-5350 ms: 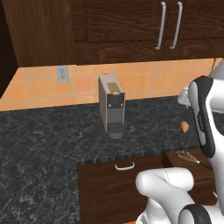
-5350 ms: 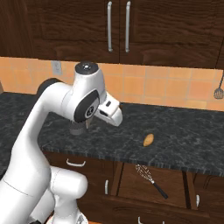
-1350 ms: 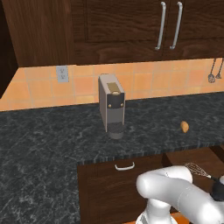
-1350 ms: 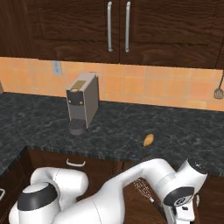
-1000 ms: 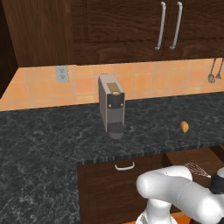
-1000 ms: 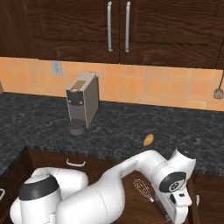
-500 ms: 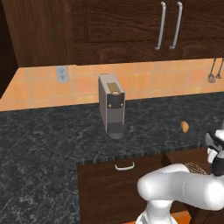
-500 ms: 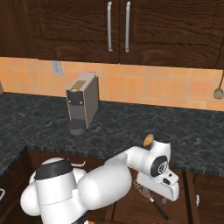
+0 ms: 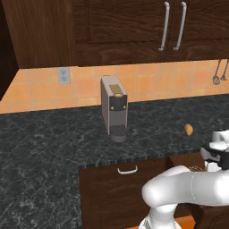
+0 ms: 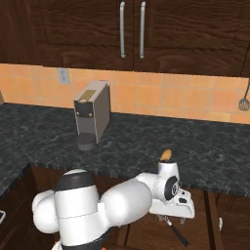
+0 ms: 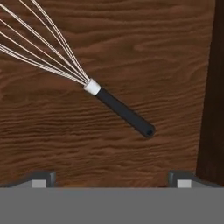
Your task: Pick the whisk from the drawer and place it on the counter.
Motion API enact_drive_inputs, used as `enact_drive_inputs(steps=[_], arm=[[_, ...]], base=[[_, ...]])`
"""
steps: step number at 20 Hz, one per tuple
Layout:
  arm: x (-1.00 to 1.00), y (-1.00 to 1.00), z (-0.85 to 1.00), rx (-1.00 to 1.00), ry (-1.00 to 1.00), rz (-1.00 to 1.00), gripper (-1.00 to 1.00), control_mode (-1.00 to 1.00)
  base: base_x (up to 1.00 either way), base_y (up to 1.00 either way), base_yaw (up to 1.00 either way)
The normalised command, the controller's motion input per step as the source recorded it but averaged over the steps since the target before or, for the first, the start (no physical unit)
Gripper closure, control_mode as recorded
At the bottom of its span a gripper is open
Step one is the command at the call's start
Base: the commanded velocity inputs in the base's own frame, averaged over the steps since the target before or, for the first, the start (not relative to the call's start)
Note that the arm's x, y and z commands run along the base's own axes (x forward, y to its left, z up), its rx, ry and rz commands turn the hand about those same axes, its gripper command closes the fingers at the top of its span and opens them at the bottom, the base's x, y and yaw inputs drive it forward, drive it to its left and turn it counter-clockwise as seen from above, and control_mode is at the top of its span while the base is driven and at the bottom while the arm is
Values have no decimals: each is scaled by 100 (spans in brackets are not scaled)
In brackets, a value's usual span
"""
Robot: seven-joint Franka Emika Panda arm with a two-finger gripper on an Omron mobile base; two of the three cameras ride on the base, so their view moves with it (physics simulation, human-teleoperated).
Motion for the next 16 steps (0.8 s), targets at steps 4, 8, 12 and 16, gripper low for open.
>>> enact_drive_inputs(steps=[4,8,12,16], arm=[[19,-11,-62,0,13,25,-100,-100],[28,-22,-47,0,9,21,-100,-100],[38,-42,-21,0,5,15,-100,-100],[8,-25,-72,0,20,17,-100,-100]], base=[[0,0,0],[0,0,0],[0,0,0],[0,0,0]])
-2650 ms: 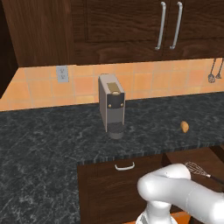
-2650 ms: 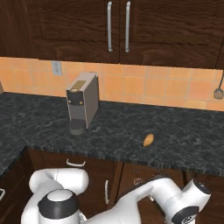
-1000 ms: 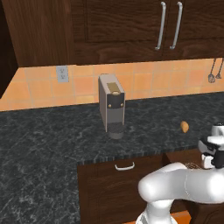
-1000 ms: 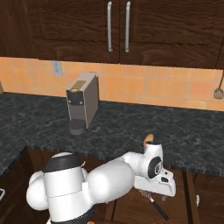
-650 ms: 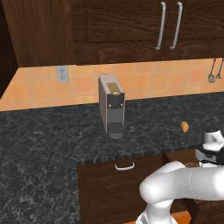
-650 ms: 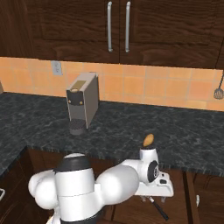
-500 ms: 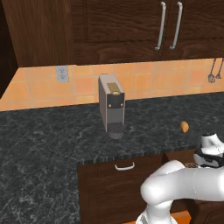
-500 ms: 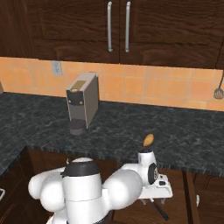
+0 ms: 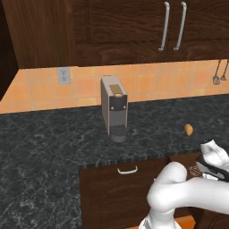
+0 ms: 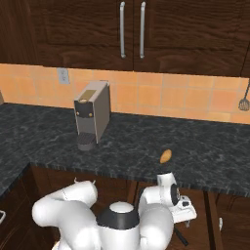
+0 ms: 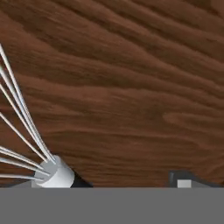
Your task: Pick the whisk from the drawer and place it on the counter.
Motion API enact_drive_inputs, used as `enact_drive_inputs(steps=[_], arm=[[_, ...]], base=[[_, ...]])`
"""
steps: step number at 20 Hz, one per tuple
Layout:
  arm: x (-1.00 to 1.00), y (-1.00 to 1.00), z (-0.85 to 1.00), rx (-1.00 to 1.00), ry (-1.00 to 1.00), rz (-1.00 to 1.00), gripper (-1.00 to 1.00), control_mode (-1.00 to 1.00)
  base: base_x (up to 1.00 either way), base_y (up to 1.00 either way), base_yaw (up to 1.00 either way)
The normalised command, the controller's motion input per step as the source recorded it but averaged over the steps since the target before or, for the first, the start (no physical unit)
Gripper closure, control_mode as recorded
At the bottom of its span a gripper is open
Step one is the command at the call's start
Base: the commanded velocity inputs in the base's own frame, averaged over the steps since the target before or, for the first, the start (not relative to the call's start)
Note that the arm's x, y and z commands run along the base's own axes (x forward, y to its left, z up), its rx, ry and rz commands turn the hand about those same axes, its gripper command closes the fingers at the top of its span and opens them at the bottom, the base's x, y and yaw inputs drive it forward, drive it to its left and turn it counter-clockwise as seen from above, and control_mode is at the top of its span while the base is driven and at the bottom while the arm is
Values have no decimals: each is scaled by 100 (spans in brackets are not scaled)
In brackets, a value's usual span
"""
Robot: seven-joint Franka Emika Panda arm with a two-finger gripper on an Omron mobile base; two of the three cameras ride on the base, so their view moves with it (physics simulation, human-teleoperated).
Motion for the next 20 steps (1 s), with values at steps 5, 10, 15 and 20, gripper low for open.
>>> enact_drive_inputs(steps=[5,10,15,20], arm=[[-38,-31,-62,3,9,11,100,-100],[-99,-52,-13,12,-1,4,100,-100],[-67,-25,26,6,-9,1,100,-100],[-16,2,100,3,-28,1,100,-100]], base=[[0,0,0],[0,0,0],[0,0,0],[0,0,0]])
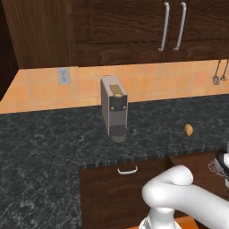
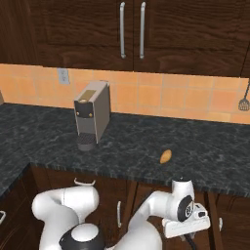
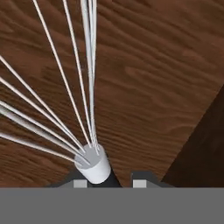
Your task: Pick the whisk from the drawer and place it on the counter.
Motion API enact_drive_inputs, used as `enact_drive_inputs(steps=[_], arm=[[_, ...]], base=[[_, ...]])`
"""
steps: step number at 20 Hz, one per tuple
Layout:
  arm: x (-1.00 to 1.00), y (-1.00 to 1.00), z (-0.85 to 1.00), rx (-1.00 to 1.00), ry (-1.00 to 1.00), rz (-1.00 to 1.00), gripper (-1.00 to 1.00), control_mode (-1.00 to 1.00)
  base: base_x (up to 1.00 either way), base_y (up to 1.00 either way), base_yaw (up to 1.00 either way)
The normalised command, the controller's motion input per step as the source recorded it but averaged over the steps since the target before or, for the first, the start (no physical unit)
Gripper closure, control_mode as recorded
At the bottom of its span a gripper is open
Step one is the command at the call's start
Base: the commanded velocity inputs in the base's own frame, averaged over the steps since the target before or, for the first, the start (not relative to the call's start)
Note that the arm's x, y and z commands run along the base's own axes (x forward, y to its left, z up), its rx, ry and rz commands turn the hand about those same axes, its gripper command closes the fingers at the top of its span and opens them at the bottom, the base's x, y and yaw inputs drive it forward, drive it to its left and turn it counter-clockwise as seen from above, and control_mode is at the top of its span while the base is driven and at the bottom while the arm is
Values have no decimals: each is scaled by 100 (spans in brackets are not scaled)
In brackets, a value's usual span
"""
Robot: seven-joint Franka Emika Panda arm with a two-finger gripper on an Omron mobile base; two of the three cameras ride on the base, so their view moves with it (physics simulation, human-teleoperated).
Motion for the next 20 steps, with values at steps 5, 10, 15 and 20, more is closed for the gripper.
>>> enact_drive_inputs(steps=[5,10,15,20], arm=[[53,49,100,0,-15,1,100,-100],[100,63,100,0,-7,-1,100,-100],[99,100,100,0,-1,0,100,-100],[100,100,44,3,1,0,100,-100]], base=[[0,0,0],[0,0,0],[0,0,0],[0,0,0]])
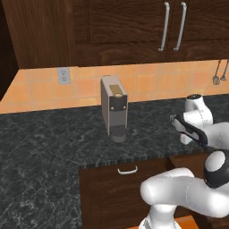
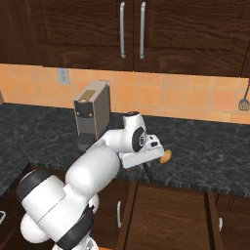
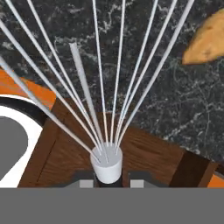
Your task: Pick the whisk from the drawer and place it on the counter.
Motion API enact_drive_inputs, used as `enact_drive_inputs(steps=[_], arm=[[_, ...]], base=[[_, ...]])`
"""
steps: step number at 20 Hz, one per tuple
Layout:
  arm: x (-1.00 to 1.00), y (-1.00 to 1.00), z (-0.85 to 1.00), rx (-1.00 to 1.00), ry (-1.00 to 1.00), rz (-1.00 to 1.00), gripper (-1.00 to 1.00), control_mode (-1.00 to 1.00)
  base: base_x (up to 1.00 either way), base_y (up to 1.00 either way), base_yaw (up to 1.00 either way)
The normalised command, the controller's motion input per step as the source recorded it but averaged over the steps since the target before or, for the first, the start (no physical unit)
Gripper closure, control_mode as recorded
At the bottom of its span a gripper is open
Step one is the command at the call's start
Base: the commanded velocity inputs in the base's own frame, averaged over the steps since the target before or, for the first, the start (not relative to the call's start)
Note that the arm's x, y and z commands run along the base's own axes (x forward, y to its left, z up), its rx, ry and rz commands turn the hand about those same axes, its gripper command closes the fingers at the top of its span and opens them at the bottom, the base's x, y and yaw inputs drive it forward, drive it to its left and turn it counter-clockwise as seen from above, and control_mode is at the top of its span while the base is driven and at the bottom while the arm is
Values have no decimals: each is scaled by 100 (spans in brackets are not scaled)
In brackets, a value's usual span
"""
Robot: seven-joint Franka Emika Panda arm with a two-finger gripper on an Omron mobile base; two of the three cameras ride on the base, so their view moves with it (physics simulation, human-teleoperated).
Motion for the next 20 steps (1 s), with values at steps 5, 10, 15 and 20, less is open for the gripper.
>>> enact_drive_inputs(steps=[5,10,15,20], arm=[[68,55,-7,0,3,3,100,-100],[99,9,-40,-2,4,0,100,-100],[51,0,-35,0,0,0,-100,-100],[-76,0,59,0,-24,0,-100,-100]], base=[[0,0,0],[0,0,0],[0,0,0],[0,0,0]])
